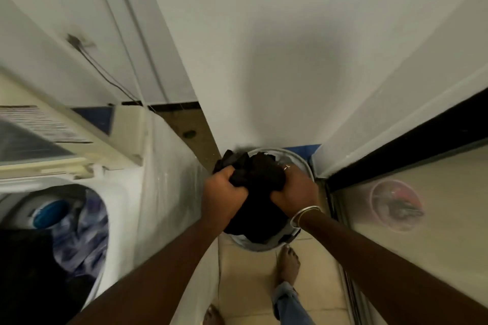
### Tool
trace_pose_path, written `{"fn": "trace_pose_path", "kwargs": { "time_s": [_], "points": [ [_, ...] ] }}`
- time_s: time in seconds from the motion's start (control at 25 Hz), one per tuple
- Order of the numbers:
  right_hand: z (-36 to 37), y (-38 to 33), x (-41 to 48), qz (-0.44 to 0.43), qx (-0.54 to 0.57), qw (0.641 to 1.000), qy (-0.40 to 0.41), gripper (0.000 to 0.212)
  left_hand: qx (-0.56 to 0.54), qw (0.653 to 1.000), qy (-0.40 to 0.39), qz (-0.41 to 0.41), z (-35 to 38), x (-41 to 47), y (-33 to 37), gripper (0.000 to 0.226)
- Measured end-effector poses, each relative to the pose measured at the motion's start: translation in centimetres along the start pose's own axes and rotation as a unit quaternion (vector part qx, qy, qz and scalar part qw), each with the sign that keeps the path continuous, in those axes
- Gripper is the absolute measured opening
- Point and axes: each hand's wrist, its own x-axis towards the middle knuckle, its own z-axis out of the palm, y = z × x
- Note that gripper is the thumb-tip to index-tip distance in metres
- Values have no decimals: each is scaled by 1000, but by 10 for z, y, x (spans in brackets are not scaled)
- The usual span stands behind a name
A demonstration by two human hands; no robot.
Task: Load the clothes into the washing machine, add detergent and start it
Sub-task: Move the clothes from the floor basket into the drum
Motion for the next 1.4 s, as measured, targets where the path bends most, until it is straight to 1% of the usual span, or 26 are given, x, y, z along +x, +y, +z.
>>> {"fn": "trace_pose_path", "kwargs": {
  "time_s": [0.12,0.28,0.4,0.52,0.56,0.72,0.88,1.04,1.08,1.16,1.24,1.32,1.4],
  "points": [
    [-40,-57,-40,-28,50,997,58,17,-53,998,9,29,-76,-24,36,21],
    [-86,-132,-88,-56,97,987,113,16,-99,992,54,61,-169,-59,71,8],
    [-118,-187,-118,-79,141,973,167,11,-137,981,107,91,-236,-85,96,19],
    [-146,-246,-143,-120,175,957,199,15,-177,964,150,128,-301,-111,109,5],
    [-154,-267,-152,-142,187,950,204,17,-192,956,169,146,-324,-120,113,8],
    [-179,-355,-192,-233,302,899,214,22,-249,916,252,189,-420,-154,125,16],
    [-200,-459,-223,-318,372,843,223,32,-263,876,354,196,-517,-176,128,5],
    [-210,-557,-242,-378,427,791,220,39,-273,835,424,220,-609,-187,130,5],
    [-214,-581,-247,-391,442,778,217,40,-272,824,439,233,-632,-189,131,7],
    [-221,-622,-258,-412,470,752,212,37,-274,798,468,264,-670,-194,133,19],
    [-225,-655,-266,-433,484,730,213,28,-275,770,500,284,-700,-200,132,26],
    [-220,-674,-269,-446,496,715,209,23,-276,761,519,273,-716,-202,128,28],
    [-206,-680,-265,-433,507,722,182,26,-265,775,515,254,-720,-201,118,27]
  ]
}}
